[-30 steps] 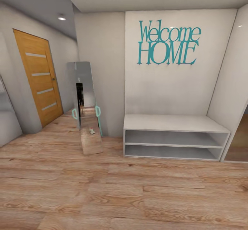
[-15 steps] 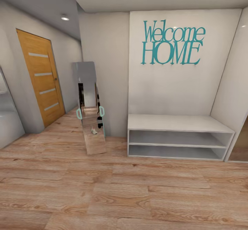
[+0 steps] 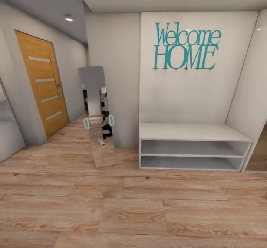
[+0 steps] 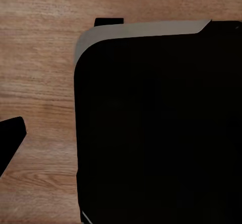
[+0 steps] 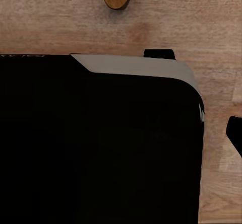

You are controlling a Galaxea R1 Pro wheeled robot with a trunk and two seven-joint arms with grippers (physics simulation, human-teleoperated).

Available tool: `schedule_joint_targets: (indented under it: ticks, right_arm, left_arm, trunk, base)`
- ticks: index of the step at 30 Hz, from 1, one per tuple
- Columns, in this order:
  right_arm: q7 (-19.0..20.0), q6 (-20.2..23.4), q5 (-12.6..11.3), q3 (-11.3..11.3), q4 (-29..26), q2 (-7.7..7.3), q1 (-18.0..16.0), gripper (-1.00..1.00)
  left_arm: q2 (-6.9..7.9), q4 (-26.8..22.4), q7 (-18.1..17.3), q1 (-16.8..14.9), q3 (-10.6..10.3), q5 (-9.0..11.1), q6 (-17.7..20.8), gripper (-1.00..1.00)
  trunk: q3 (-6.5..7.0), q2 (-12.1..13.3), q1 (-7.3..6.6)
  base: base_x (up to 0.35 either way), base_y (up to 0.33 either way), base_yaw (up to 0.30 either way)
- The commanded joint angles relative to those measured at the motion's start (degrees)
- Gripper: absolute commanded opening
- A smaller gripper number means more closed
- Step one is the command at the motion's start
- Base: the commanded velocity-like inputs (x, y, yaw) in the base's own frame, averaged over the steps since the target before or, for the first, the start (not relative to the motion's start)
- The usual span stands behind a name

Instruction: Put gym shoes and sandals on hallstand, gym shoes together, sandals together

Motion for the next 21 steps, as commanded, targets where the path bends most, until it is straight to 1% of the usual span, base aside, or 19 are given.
schedule_joint_targets:
  ticks: [1,3,8,21]
  right_arm:
    - [-0.03,0.03,0.01,-0.04,-0.04,0.01,-0.01,1.00]
    - [-0.03,0.02,0.01,-0.04,-0.07,0.01,-0.02,1.00]
    - [-0.03,0.04,0.01,-0.04,-0.12,0.01,-0.03,1.00]
    - [-0.03,0.06,0.01,-0.04,-0.12,0.01,-0.01,1.00]
  left_arm:
    - [0.02,-0.04,0.02,-0.01,0.02,0.03,0.04,1.00]
    - [0.04,-0.04,0.02,-0.01,0.02,0.03,0.04,1.00]
    - [0.11,-0.04,0.02,-0.01,0.02,0.04,0.04,1.00]
    - [0.06,-0.04,0.09,-0.01,0.02,0.08,0.04,1.00]
  trunk:
    - [-0.06,-0.03,0.00]
    - [-0.06,-0.03,0.00]
    - [-0.06,-0.03,0.00]
    - [-0.06,-0.03,0.00]
  base:
    - [0.000,0.236,-0.204]
    - [0.000,0.170,-0.215]
    - [0.000,0.033,-0.109]
    - [0.000,0.007,-0.016]
